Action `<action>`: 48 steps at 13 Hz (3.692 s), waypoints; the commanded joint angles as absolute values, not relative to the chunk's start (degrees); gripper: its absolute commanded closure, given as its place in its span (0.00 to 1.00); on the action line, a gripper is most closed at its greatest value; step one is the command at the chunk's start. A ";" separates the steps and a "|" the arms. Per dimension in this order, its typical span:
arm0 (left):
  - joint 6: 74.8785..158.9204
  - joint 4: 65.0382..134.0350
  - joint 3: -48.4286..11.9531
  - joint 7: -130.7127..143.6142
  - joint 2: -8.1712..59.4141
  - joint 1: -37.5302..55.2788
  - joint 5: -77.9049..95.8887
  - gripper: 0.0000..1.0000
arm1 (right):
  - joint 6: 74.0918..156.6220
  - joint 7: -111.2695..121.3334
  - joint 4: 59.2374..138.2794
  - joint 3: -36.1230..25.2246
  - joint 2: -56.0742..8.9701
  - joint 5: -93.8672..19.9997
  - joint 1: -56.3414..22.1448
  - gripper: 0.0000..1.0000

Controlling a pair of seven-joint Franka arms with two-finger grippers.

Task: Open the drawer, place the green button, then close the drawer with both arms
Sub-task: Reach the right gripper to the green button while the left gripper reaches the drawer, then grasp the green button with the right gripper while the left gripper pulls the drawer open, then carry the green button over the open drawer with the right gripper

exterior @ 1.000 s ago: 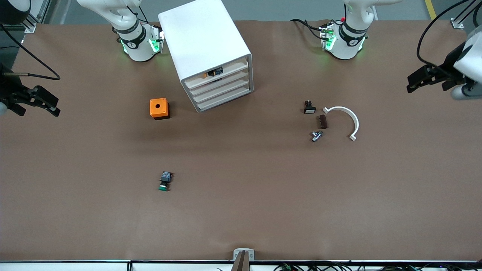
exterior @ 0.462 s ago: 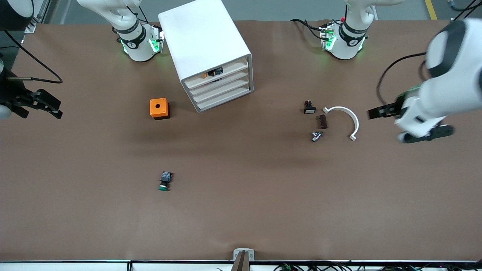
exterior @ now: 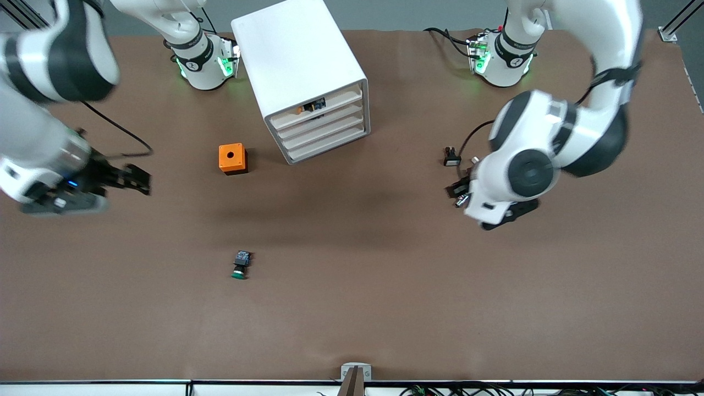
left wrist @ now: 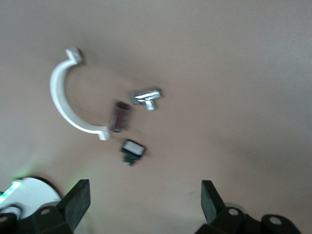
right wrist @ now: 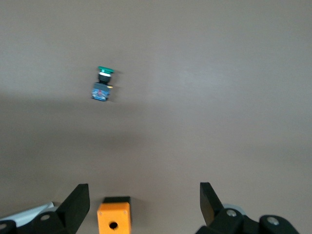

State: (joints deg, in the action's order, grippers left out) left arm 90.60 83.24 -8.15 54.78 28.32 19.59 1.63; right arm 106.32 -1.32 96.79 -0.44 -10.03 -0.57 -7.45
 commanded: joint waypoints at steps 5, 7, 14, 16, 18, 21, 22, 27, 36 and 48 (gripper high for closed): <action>98.79 79.10 -7.74 77.57 39.80 28.11 12.90 0.00 | 119.07 -15.17 95.80 -0.70 -24.76 -5.71 -13.44 0.00; 98.79 79.36 -7.73 84.86 41.04 29.96 15.28 0.00 | 123.99 -19.23 95.71 -0.70 -29.60 -5.89 -14.76 0.00; 98.61 81.03 -7.73 109.05 46.75 32.87 34.60 0.02 | 135.44 -23.89 94.31 -0.70 -41.13 -13.08 -15.82 0.00; 98.70 80.86 -7.73 116.59 49.47 33.92 42.68 0.02 | 136.92 -24.79 94.31 -0.79 -41.74 -12.75 -16.35 0.03; 98.70 80.86 -7.73 124.33 51.32 34.10 48.06 0.06 | 139.04 -24.52 94.31 -0.79 -42.80 -12.48 -15.56 0.15; 98.70 80.77 -7.73 134.27 52.56 35.24 51.40 0.20 | 137.47 -23.99 93.25 -0.97 -42.63 -12.22 -14.94 0.75; 98.70 80.77 -7.73 135.95 52.65 35.24 53.68 0.20 | 136.33 -24.43 92.73 -0.97 -42.54 -12.56 -14.85 0.86; 98.70 80.77 -7.73 136.93 54.05 37.53 57.39 0.27 | 135.36 -27.16 92.55 -1.05 -41.84 -12.92 -14.24 1.00; 98.61 80.60 -7.74 134.21 54.40 38.06 59.68 1.00 | 115.95 -47.17 88.33 -0.70 -33.15 -13.10 -14.59 0.99; 103.61 73.56 -5.54 123.85 54.14 26.90 59.41 0.95 | 104.41 -81.61 89.90 -0.70 -23.03 -13.01 -24.15 0.98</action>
